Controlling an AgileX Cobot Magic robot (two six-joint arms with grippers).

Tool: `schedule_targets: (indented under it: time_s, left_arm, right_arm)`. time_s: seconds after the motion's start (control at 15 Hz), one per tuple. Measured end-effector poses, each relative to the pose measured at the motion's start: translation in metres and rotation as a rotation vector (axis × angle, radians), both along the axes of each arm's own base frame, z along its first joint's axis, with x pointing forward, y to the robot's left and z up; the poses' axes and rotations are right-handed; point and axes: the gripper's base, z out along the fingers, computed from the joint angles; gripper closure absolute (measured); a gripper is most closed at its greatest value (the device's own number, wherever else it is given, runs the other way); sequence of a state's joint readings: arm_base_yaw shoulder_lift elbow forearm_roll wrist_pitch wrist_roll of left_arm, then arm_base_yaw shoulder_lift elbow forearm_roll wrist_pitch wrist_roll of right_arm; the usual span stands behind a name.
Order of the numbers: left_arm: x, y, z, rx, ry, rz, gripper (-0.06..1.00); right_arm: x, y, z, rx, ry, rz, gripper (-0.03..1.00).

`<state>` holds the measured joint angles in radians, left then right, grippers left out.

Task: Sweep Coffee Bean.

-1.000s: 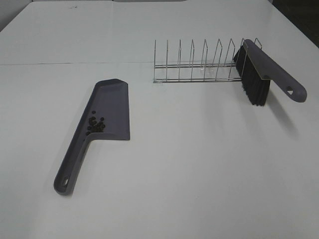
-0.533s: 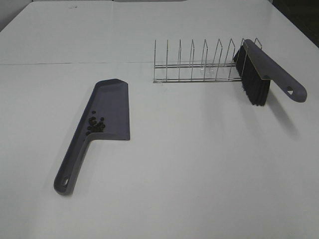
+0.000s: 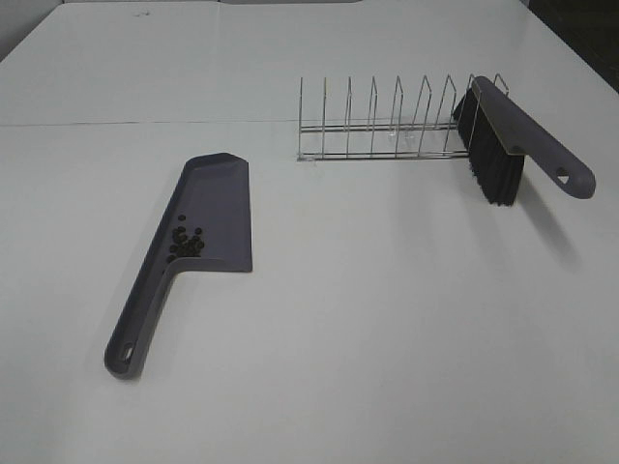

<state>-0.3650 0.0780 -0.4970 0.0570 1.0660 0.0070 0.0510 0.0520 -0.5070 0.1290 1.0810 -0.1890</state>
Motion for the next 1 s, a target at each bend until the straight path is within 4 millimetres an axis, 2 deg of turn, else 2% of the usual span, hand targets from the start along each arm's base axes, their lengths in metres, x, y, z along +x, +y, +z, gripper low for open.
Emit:
schedule_targets:
  time_s: [0.27, 0.4, 1.0]
  left_arm:
    - [-0.013, 0.003, 0.0, -0.019, -0.078, 0.256, 0.19]
    - [-0.013, 0.003, 0.0, -0.016, -0.082, 0.315, 0.19]
    - [-0.014, 0.003, 0.0, -0.016, -0.084, 0.331, 0.19]
  right_arm:
    - [0.001, 0.0, 0.0, 0.0, 0.0, -0.054, 0.1]
    - [-0.003, 0.0, 0.0, 0.005, -0.026, -0.056, 0.1]
    - [-0.008, 0.001, 0.0, 0.009, -0.062, -0.054, 0.1]
